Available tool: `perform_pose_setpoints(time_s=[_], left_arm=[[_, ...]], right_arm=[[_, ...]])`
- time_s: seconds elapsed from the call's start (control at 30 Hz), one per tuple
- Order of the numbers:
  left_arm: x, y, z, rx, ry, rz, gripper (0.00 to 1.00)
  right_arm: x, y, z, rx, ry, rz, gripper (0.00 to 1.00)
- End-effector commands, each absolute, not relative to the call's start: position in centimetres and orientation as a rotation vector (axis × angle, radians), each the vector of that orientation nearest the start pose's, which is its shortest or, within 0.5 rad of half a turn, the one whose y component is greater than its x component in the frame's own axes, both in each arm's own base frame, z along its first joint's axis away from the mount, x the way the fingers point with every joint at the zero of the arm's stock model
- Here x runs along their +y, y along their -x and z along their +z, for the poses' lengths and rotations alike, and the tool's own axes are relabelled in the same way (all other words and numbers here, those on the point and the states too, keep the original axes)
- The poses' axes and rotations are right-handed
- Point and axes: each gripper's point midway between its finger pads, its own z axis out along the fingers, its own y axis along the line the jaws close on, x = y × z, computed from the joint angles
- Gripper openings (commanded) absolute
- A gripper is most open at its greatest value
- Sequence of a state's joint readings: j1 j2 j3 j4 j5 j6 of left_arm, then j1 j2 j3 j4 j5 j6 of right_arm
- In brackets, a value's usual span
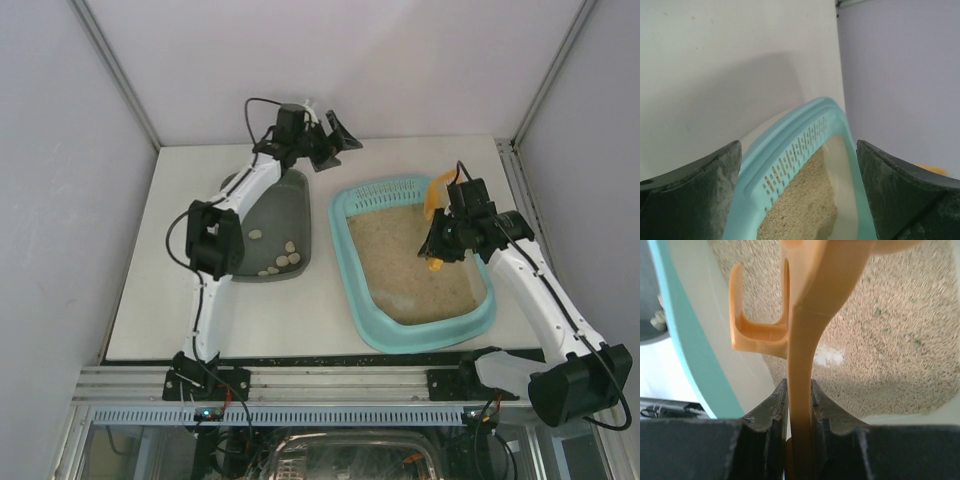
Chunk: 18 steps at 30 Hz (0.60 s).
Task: Clean the litter box
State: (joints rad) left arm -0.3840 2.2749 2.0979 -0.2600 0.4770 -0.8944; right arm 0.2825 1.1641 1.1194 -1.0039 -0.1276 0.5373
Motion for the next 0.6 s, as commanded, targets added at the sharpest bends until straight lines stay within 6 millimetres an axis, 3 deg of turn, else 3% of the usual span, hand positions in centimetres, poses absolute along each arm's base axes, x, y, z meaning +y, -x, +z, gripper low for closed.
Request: perform_pose_setpoints(time_s=[0.0,0.13,0.2,0.33,0.4,0.57], left_arm=[[-37.4,-51.4,23.6,2.189,-0.093,-1.225,1.0],[-36.8,-49.7,22.4,2.232,-0.262,-1.068,1.0],[-36.2,-49.0,22.0,2.252,-0.317,-1.031,1.0],[-34.9,-48.1,21.2,2.267,-0.412,-0.941,1.0],[-35.7,-46.8,20.1,2.275,-0.493,-0.9,1.0],[-35.8,-46.0,16.9,2.308,-0.644,-0.774,1.0]], right_arm=[[10.2,-25.7,21.4,2.52,-0.257,0.356,0.0],[11.6,-26.9,24.5,2.452,-0.271,0.548,0.0],[11.9,-26.7,25.1,2.459,-0.292,0.62,0.0],[12.7,-24.8,24.8,2.519,-0.353,0.761,0.0],[13.0,-23.9,25.2,2.484,-0.337,0.806,0.0],[12.9,-21.5,26.4,2.364,-0.318,0.87,0.0]])
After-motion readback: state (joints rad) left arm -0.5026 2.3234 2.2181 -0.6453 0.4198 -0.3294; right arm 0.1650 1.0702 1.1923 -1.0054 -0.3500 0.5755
